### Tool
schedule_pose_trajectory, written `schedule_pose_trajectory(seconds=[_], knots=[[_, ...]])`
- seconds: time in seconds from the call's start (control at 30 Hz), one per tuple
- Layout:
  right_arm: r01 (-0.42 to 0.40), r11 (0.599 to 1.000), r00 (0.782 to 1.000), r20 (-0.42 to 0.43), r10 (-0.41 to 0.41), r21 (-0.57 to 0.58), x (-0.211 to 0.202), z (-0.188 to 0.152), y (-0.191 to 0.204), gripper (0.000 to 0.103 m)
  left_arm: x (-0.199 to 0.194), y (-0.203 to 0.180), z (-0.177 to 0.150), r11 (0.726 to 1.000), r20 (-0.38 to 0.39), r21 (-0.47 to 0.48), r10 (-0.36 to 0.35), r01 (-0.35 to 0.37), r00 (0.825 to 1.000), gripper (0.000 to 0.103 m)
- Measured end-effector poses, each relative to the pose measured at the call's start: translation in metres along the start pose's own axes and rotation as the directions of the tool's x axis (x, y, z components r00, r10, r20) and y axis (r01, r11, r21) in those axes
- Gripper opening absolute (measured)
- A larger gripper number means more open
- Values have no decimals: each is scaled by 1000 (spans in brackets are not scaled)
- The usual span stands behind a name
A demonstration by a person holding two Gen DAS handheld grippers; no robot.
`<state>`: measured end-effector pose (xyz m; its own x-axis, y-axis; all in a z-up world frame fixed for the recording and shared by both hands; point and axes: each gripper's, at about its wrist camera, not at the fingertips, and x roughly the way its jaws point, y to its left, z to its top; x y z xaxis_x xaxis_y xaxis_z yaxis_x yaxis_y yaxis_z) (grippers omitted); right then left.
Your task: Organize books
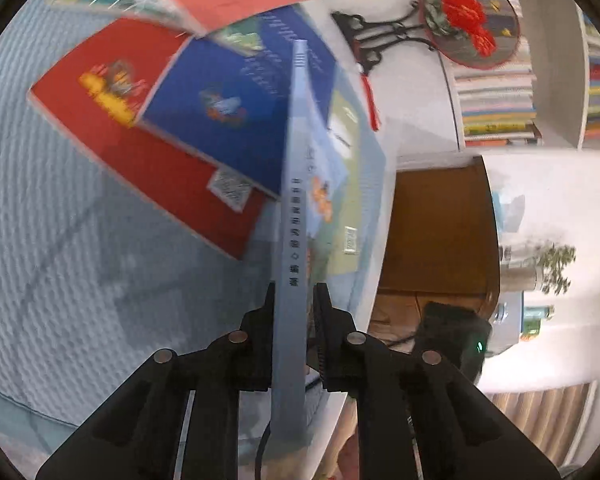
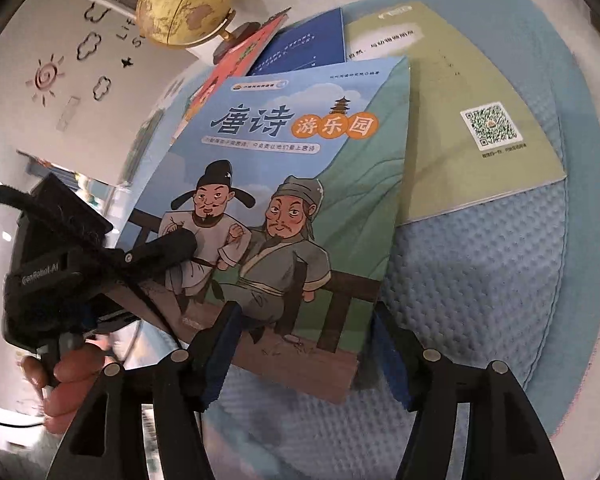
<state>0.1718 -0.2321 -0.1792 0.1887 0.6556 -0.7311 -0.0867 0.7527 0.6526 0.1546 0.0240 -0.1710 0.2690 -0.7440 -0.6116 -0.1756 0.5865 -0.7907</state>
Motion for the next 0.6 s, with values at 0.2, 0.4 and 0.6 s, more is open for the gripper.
schedule_pose_trajectory(seconds=[0.2,0.4,0.6], knots=[[-194,963,981,21,193,187,-12,0,-36,80,7,5,5,977,-31,-136,-169,164,985,11],[-288,925,957,55,284,248,-4,-1,-46,78,21,5,4,969,-81,-173,-191,175,978,11],[-254,952,967,81,243,171,-12,-1,-31,36,15,16,2,982,-78,-154,-123,110,989,11]])
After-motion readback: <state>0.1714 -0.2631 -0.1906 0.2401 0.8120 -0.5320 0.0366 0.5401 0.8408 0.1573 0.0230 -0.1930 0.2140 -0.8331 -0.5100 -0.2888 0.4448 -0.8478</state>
